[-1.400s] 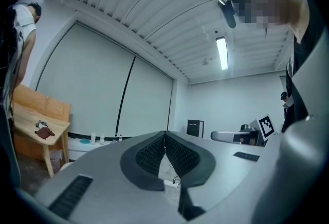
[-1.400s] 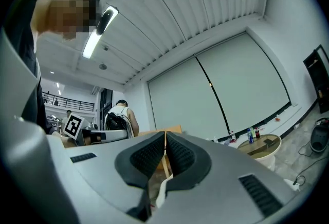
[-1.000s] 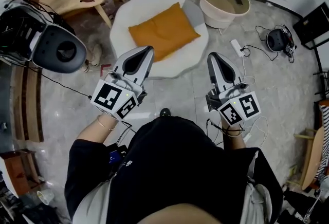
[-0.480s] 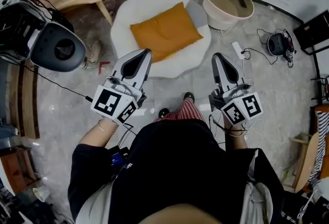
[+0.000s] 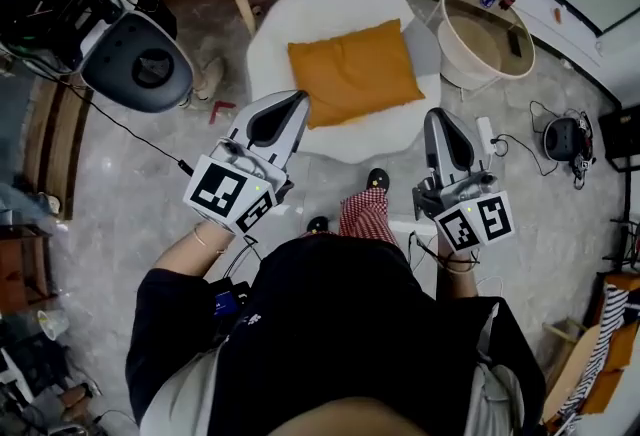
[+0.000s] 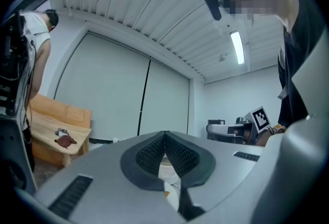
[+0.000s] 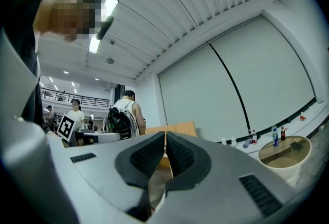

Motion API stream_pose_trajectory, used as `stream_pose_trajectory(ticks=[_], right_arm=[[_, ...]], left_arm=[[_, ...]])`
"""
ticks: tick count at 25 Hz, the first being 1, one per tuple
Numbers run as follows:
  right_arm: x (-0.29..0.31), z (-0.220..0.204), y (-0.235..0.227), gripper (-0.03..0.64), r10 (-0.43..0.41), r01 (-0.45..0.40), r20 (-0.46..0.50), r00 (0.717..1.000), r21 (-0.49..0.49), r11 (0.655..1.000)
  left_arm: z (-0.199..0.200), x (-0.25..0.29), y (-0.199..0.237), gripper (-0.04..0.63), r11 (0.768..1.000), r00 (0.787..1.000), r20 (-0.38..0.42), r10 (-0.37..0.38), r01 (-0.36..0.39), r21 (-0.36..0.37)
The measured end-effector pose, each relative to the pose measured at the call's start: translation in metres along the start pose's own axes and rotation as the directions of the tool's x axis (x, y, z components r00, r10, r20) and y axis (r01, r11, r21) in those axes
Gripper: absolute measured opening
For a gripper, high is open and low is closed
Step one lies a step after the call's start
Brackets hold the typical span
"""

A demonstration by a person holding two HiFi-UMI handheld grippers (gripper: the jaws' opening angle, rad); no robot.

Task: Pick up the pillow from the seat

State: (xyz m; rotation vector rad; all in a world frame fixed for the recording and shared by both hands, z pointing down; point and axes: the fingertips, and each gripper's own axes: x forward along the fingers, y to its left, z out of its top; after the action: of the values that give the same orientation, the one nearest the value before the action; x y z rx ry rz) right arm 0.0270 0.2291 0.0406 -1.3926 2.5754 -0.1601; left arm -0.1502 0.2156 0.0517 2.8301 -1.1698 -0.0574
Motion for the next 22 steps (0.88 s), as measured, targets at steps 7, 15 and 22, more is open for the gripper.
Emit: stream_pose_trajectory(ticks=[7,15,22], right_arm=[[0.024,-0.01,-0.035,0.023,0.061,-0.061,-0.022,0.998,0.034,0.998],[0.062,-0.011,-0.072,0.023,0.151,-0.15,-0.017,0.988,0.044,0.988],[0.091,-0.012,-0.13,0.023,0.177,-0.175,-0.029,0.984,0.043,0.984]], left_arm=[[-0.003,0.02,0.014,0.009,0.996,0.996,-0.013,0.088,-0.088,0.004],[-0.006,0.051,0.032,0.009,0.984,0.984,-0.018,0.178,-0.178,0.009],[-0.011,0.103,0.05,0.009,0.974,0.974,-0.025,0.225,-0.226,-0.005]])
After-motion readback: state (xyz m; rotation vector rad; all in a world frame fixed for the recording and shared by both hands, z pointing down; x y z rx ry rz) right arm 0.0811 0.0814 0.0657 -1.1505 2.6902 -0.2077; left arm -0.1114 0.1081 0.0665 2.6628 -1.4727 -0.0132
